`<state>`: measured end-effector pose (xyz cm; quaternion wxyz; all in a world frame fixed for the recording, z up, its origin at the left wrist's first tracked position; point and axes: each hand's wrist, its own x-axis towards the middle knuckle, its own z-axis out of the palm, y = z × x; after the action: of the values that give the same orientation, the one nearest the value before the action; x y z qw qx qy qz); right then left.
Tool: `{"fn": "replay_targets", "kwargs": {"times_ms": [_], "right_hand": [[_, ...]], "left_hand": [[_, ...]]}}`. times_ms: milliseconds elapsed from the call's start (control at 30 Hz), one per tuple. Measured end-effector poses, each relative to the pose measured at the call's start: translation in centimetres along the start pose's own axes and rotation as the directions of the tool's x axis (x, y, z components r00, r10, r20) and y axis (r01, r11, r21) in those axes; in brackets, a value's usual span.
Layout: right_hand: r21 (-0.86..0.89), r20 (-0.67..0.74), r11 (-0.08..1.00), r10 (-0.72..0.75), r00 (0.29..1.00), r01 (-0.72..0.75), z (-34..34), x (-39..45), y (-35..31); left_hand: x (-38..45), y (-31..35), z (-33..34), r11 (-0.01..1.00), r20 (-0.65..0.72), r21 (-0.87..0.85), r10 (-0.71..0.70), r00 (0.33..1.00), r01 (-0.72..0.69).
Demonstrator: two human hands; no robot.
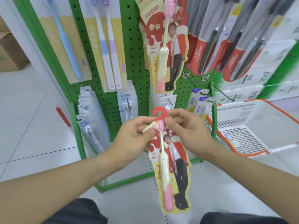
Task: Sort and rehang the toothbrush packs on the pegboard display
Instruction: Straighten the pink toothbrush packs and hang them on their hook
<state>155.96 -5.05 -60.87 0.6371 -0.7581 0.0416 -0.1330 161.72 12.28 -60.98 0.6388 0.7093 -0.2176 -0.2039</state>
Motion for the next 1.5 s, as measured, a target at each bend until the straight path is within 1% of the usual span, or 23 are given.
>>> {"fn": "replay_targets", "kwargs": {"times_ms": [67, 133, 200, 267, 333, 400, 467, 533, 567, 600, 633, 700, 800, 867, 967, 1033, 1067, 1167, 1233, 1300, 1400, 1467, 1500], "right_hand": [[-0.023, -0.014, 1.000, -0.002, 1.000, 0.001, 0.0, -0.1, -0.1], [-0.056, -0.047, 0.998, -0.003, 0.999, 0.001, 0.0, -0.3, -0.1], [-0.080, -0.065, 0.997, 0.002, 0.998, -0.007, 0.0, -0.3, -0.1], [-0.070, -0.039, 0.996, 0.045, 0.998, -0.047, -0.1, -0.4, -0.1], [-0.016, 0.025, 0.994, 0.113, 0.993, -0.112, -0.2, -0.4, -0.2], [0.015, 0.064, 0.989, 0.148, 0.987, -0.149, -0.2, -0.6, -0.3], [0.018, 0.045, 0.987, 0.160, 0.986, -0.160, 0.0, -0.6, -0.4], [0.057, -0.021, 0.987, 0.152, 0.988, -0.151, 0.2, -0.7, -0.3], [0.095, -0.054, 0.983, 0.159, 0.986, -0.154, 0.4, -0.8, -0.3], [0.132, -0.073, 0.976, 0.182, 0.981, -0.172, 0.6, -0.9, -0.2], [0.151, -0.071, 0.969, 0.209, 0.975, -0.197, 1.0, -1.2, 0.0], [0.112, -0.035, 0.966, 0.237, 0.971, -0.232, 1.8, -1.6, 0.4], [0.043, -0.018, 0.973, 0.228, 0.974, -0.227, 2.2, -1.8, 0.7], [0.049, -0.036, 0.976, 0.216, 0.976, -0.214, 1.8, -1.7, 1.0], [0.086, -0.095, 0.975, 0.211, 0.973, -0.204, 1.4, -1.5, 0.6], [0.120, -0.103, 0.971, 0.222, 0.970, -0.209, 1.2, -1.3, 0.4], [0.110, -0.074, 0.970, 0.226, 0.971, -0.217, 1.1, -1.2, 0.2], [-0.011, 0.080, 0.964, 0.266, 0.961, -0.266, 0.8, -1.3, -0.1], [-0.054, 0.087, 0.956, 0.291, 0.953, -0.287, 0.5, -1.2, 0.2], [-0.024, 0.041, 0.958, 0.286, 0.957, -0.285, 0.4, -1.1, 0.5], [0.044, -0.008, 0.961, 0.273, 0.962, -0.272, 0.5, -1.1, 0.4], [0.028, 0.044, 0.963, 0.268, 0.962, -0.270, 0.4, -1.3, 0.1], [-0.026, 0.083, 0.966, 0.260, 0.962, -0.258, 0.3, -1.4, 0.0]], "left_hand": [[0.0, 0.2, -0.3, 0.999, 0.005, -0.013, -0.044, 0.999, 0.044], [-0.2, 0.3, -0.4, 0.993, 0.068, -0.004, -0.117, 0.991, 0.117], [-0.4, 0.2, -0.5, 0.986, 0.121, 0.039, -0.164, 0.979, 0.160], [-0.6, 0.1, -0.7, 0.985, 0.103, 0.080, -0.162, 0.981, 0.155], [-0.7, 0.1, -0.9, 0.985, 0.062, 0.110, -0.140, 0.988, 0.133], [-0.7, 0.3, -1.2, 0.983, 0.056, 0.106, -0.155, 0.986, 0.148], [-0.7, 0.5, -1.4, 0.969, 0.135, 0.066, -0.246, 0.960, 0.238], [-1.0, 0.5, -1.6, 0.935, 0.273, 0.038, -0.349, 0.897, 0.352], [-1.1, 0.5, -1.7, 0.924, 0.319, 0.033, -0.371, 0.872, 0.381], [-1.2, 0.3, -1.7, 0.924, 0.335, 0.026, -0.368, 0.868, 0.382], [-1.3, 0.1, -1.7, 0.929, 0.323, 0.014, -0.354, 0.878, 0.370], [-1.3, -0.3, -1.6, 0.941, 0.256, -0.003, -0.327, 0.910, 0.339], [-1.3, -0.9, -1.6, 0.955, 0.191, 0.028, -0.296, 0.936, 0.296], [-1.4, -1.0, -1.6, 0.955, 0.221, 0.047, -0.295, 0.930, 0.292], [-1.6, -0.9, -1.6, 0.949, 0.310, 0.102, -0.314, 0.897, 0.297], [-1.5, -0.8, -1.6, 0.954, 0.301, 0.119, -0.297, 0.906, 0.274], [-1.4, -0.8, -1.6, 0.957, 0.277, 0.113, -0.289, 0.916, 0.268], [-1.3, -0.6, -1.5, 0.953, 0.200, 0.098, -0.301, 0.933, 0.286], [-1.3, -0.6, -1.5, 0.950, 0.184, 0.092, -0.312, 0.932, 0.300], [-1.3, -0.7, -1.8, 0.945, 0.233, 0.104, -0.326, 0.916, 0.310], [-1.5, -0.8, -2.1, 0.924, 0.348, 0.237, -0.369, 0.862, 0.299], [-1.7, -1.0, -2.1, 0.922, 0.342, 0.259, -0.366, 0.865, 0.288], [-1.7, -1.1, -2.0, 0.926, 0.318, 0.250, -0.354, 0.880, 0.282]]}}
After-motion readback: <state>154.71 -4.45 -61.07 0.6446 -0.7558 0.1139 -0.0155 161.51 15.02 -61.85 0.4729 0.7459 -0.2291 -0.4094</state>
